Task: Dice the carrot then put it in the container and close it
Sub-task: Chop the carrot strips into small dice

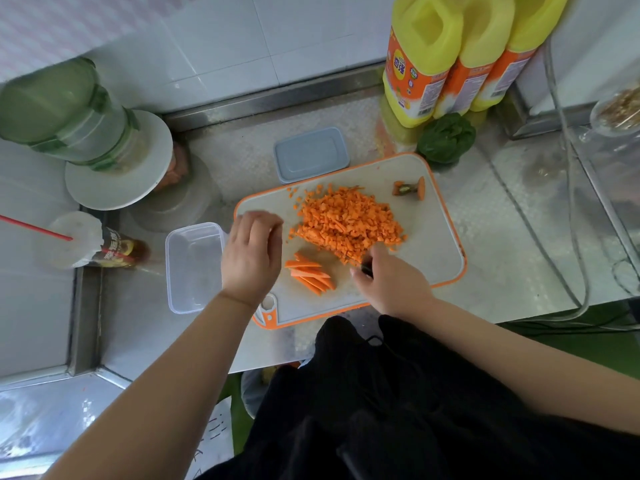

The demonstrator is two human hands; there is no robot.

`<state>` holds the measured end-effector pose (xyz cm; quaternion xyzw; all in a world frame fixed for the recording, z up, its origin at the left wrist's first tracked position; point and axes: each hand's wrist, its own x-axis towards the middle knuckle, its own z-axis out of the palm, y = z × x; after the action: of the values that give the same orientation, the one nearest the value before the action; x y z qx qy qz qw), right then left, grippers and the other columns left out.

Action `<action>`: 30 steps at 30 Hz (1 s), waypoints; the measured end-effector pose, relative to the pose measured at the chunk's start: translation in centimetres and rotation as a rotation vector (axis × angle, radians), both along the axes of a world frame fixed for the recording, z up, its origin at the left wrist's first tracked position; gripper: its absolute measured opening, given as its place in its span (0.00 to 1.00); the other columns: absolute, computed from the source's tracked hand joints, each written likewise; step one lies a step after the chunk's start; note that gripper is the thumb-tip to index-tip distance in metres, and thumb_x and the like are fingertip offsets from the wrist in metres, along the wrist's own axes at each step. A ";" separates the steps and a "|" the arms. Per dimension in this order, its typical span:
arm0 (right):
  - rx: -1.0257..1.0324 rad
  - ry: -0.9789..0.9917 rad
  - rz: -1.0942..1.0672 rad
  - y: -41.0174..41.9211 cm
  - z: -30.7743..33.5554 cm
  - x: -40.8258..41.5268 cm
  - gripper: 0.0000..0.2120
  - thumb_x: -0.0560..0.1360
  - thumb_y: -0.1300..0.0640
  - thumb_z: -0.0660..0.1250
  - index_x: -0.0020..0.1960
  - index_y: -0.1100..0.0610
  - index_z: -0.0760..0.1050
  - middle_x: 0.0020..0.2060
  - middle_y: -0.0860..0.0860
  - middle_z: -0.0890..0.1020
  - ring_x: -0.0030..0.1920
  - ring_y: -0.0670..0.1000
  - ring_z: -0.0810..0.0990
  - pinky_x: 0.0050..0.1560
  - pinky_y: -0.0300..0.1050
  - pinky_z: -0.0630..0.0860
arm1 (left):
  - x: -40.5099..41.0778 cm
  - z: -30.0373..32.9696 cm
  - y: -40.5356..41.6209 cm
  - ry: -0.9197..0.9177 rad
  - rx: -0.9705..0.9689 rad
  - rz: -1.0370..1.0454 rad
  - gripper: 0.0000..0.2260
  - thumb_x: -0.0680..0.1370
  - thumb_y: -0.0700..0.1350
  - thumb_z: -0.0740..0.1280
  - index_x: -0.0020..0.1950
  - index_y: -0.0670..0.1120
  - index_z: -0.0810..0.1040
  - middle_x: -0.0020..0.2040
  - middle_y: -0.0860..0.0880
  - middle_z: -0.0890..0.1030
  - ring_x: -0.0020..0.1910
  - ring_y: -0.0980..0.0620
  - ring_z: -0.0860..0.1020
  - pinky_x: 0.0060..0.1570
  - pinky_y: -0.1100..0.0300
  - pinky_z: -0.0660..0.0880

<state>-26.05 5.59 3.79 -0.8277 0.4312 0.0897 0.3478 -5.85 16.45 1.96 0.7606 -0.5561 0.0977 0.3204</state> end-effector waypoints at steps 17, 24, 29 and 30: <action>-0.041 -0.222 -0.156 -1.1 -0.8 -1.1 0.12 0.79 0.47 0.62 0.51 0.54 0.64 0.36 0.50 0.77 0.36 0.55 0.77 0.35 0.46 0.70 | -0.1 -9.0 1.4 -0.377 0.525 -0.424 0.20 0.79 0.56 0.58 0.59 0.41 0.74 0.56 0.42 0.78 0.48 0.41 0.76 0.41 0.51 0.75; 0.026 -0.162 -0.082 -0.7 -0.8 0.1 0.12 0.79 0.47 0.62 0.51 0.54 0.65 0.39 0.52 0.78 0.40 0.58 0.79 0.42 0.53 0.76 | -6.3 -7.7 1.2 -0.021 0.801 0.232 0.23 0.70 0.55 0.74 0.49 0.40 0.68 0.42 0.42 0.76 0.38 0.43 0.76 0.30 0.54 0.73; 0.062 -0.046 0.034 -0.4 -1.5 0.5 0.11 0.79 0.46 0.60 0.51 0.54 0.67 0.41 0.49 0.77 0.43 0.55 0.78 0.43 0.51 0.75 | -7.9 -6.7 1.0 0.398 0.730 0.499 0.31 0.74 0.57 0.71 0.67 0.38 0.68 0.61 0.41 0.72 0.61 0.39 0.71 0.54 0.45 0.73; 0.069 -0.014 0.065 -0.4 -1.7 0.5 0.11 0.80 0.46 0.59 0.51 0.54 0.67 0.41 0.49 0.77 0.43 0.54 0.77 0.43 0.51 0.75 | -7.9 -6.7 1.4 0.414 0.717 0.505 0.31 0.76 0.58 0.68 0.70 0.40 0.65 0.65 0.43 0.69 0.65 0.41 0.68 0.60 0.46 0.69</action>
<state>-25.60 5.19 2.14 -0.8294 0.3982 0.1102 0.3760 -13.71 17.83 -4.75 0.9377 -0.2774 -0.1790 0.1084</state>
